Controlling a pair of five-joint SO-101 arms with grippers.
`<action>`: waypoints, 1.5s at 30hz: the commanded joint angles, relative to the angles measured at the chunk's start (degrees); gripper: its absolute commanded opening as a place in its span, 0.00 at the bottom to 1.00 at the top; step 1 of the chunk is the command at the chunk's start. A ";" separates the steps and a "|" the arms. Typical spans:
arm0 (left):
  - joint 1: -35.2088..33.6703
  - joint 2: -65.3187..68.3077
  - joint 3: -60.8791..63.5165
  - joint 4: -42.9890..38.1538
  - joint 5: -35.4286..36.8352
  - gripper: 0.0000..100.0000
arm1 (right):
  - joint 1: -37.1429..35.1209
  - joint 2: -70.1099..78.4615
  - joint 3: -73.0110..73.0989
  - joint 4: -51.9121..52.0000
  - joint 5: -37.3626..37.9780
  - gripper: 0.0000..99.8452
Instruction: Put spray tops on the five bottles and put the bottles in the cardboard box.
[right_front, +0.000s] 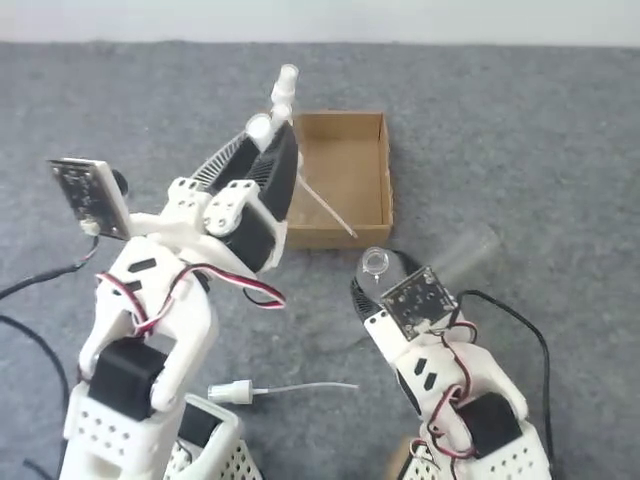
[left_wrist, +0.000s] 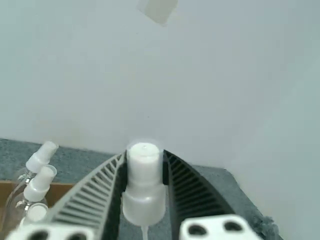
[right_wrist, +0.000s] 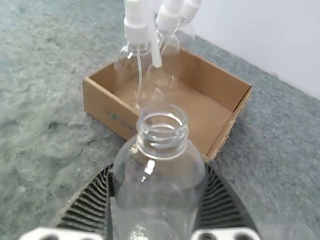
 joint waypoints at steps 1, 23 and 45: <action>3.16 -1.23 0.13 -2.02 0.26 0.01 | -0.75 -1.19 -0.26 -3.21 1.76 0.03; 3.87 -12.75 3.82 -1.41 0.00 0.01 | -2.95 -1.19 0.09 -3.21 2.11 0.03; 4.04 -15.03 8.57 3.60 0.00 0.01 | -2.95 -1.19 0.62 -3.47 2.02 0.03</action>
